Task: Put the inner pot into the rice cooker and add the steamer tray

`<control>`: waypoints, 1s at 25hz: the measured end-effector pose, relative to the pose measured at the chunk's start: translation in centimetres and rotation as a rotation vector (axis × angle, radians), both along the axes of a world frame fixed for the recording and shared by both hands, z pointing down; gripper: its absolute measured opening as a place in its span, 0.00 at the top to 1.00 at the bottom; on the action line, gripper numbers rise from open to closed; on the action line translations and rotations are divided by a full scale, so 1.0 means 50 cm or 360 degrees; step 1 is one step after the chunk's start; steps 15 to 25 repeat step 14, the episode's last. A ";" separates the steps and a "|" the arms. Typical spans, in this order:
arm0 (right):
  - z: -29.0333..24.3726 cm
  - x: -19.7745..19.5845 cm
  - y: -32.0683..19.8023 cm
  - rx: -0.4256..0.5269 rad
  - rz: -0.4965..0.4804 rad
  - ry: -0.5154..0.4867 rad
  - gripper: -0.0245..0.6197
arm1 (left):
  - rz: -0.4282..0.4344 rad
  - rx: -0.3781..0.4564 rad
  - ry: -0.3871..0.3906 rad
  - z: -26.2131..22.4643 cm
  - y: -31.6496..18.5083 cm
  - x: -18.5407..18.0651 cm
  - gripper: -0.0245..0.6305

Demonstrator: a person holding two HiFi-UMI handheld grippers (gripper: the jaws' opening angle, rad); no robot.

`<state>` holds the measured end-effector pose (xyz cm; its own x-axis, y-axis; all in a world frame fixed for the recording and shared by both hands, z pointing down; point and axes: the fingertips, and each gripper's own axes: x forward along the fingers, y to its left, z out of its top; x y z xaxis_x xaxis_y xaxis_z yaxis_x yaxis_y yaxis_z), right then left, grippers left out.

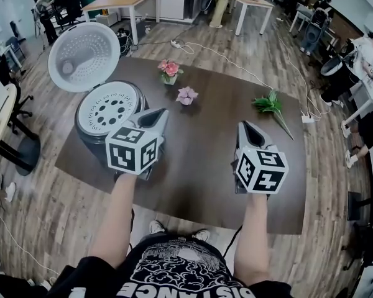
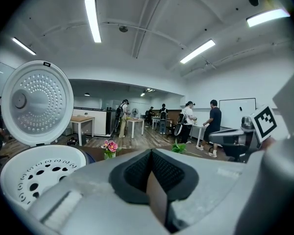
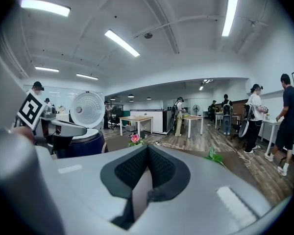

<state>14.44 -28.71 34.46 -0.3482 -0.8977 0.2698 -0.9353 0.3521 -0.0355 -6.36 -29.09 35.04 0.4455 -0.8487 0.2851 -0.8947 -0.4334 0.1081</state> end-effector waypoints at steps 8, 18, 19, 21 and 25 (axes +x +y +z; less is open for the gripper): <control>-0.002 0.006 0.005 0.0011 -0.0012 -0.0011 0.96 | 0.0007 -0.0006 0.0002 0.000 0.003 0.008 0.96; 0.000 0.009 0.010 0.0012 -0.0021 -0.0015 0.96 | 0.0020 -0.0013 0.0009 0.001 0.007 0.017 0.96; 0.000 0.009 0.010 0.0012 -0.0021 -0.0015 0.96 | 0.0020 -0.0013 0.0009 0.001 0.007 0.017 0.96; 0.000 0.009 0.010 0.0012 -0.0021 -0.0015 0.96 | 0.0020 -0.0013 0.0009 0.001 0.007 0.017 0.96; 0.000 0.009 0.010 0.0012 -0.0021 -0.0015 0.96 | 0.0020 -0.0013 0.0009 0.001 0.007 0.017 0.96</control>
